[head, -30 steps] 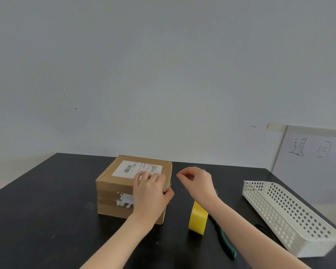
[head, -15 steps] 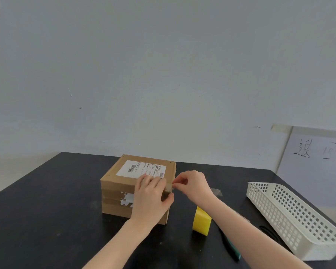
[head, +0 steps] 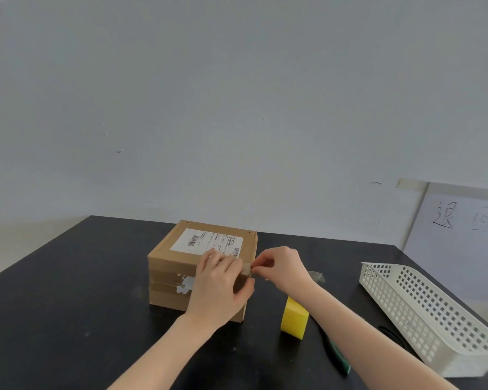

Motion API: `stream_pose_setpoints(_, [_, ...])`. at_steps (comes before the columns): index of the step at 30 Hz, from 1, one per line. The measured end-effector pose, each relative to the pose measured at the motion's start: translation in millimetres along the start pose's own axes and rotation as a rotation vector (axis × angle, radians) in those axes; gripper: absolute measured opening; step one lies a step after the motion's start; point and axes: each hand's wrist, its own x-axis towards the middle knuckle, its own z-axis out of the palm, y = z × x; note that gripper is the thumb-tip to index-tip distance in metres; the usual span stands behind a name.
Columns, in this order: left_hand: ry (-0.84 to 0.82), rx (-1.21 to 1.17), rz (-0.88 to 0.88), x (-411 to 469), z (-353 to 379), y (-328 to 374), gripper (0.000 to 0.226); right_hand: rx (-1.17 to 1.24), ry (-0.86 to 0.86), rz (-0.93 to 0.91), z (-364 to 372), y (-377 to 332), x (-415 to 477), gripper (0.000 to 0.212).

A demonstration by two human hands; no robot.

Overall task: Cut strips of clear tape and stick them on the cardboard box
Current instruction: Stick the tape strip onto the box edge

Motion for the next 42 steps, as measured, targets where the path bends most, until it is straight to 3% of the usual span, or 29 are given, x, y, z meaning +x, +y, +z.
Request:
stream_pose_setpoints(32, [0.054,-0.074,0.021,-2,11,-9,0.021,-0.048,-0.012,-0.163,1,6,-2,0.012])
stream_pose_setpoints(37, [-0.014,-0.054,0.045,4,2,-9,0.021,-0.142,-0.106,-0.183,-11,4,-5,0.019])
stream_pose_setpoints(42, [-0.111,-0.004,0.039,17,-8,-9,0.021,-0.108,0.044,-0.141,-34,17,-17,0.027])
